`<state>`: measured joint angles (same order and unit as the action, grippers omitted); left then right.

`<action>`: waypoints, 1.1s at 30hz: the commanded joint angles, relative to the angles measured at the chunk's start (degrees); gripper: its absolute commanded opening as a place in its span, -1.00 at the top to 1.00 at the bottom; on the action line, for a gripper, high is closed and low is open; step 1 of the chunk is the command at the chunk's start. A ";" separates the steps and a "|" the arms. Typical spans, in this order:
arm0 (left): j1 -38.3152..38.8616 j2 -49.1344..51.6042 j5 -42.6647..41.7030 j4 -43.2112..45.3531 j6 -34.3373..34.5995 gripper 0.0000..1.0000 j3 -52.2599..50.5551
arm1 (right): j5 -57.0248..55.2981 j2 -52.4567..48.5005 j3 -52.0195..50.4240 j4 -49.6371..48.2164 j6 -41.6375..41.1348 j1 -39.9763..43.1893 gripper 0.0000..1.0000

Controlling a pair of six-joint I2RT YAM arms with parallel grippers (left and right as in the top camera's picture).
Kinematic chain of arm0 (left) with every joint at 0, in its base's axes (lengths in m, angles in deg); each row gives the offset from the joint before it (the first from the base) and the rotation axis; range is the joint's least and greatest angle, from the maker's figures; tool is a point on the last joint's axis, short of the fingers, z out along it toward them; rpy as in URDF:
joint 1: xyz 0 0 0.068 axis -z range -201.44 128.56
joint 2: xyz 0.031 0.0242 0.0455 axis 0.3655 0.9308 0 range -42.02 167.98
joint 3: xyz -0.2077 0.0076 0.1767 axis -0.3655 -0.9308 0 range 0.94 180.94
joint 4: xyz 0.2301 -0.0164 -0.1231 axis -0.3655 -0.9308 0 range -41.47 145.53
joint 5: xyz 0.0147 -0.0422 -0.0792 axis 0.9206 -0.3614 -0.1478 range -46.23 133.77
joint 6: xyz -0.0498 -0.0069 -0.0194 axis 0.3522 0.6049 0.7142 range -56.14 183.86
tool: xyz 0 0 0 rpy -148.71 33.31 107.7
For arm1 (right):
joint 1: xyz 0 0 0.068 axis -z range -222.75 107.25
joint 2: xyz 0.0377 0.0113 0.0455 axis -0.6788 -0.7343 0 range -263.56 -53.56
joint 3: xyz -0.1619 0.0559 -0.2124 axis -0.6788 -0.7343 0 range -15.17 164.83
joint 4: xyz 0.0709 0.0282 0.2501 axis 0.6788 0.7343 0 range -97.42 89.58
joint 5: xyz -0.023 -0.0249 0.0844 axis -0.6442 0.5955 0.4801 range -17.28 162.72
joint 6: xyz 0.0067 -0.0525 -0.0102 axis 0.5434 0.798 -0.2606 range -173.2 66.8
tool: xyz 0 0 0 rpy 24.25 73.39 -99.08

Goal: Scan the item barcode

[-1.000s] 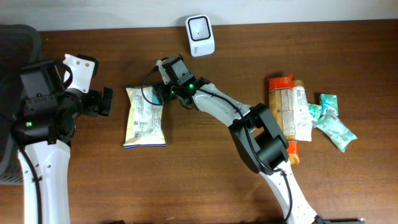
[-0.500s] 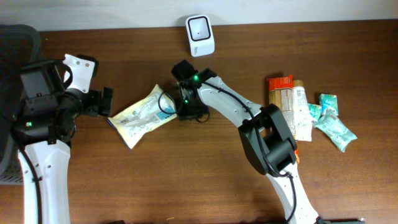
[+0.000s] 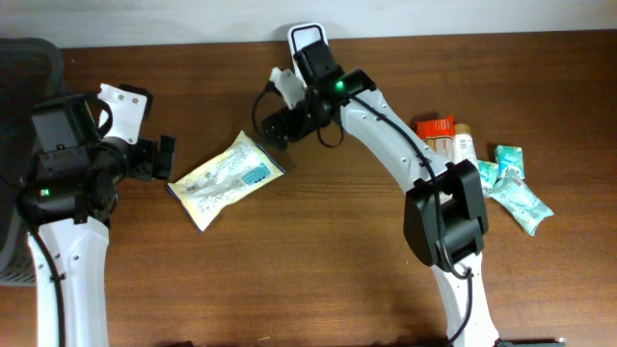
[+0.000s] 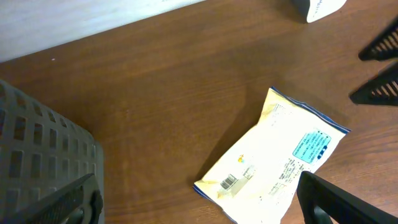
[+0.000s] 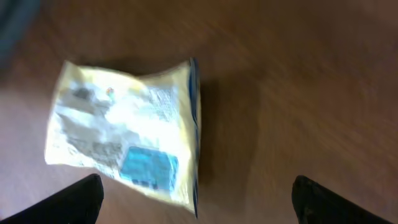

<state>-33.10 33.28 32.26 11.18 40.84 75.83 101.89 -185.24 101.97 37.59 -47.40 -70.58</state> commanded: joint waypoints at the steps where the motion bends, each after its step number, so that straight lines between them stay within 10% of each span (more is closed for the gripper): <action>1: -0.13 -0.66 -0.02 0.09 -0.87 -0.98 0.15 | 9.03 -4.48 0.68 -3.45 3.21 -1.03 -0.87; 11: -0.13 -0.66 0.00 0.09 -0.87 -0.98 0.15 | 11.56 -12.79 0.42 -7.93 -1.62 -3.50 -0.43; 17: -0.13 -0.66 0.00 0.09 -0.87 -0.98 0.15 | 9.46 -13.11 0.42 -0.26 -1.62 -5.70 0.92; 29: -0.13 -0.66 0.00 0.09 -0.87 -0.98 0.15 | 3.13 -6.99 0.57 28.74 -1.57 6.14 0.92; 33: -0.13 -0.66 0.00 0.09 -0.87 -0.98 0.15 | 3.13 -6.99 0.57 28.17 -1.60 6.49 -0.08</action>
<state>-33.10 33.28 32.26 11.15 40.84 75.83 106.35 -194.37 102.25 66.44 -49.23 -63.83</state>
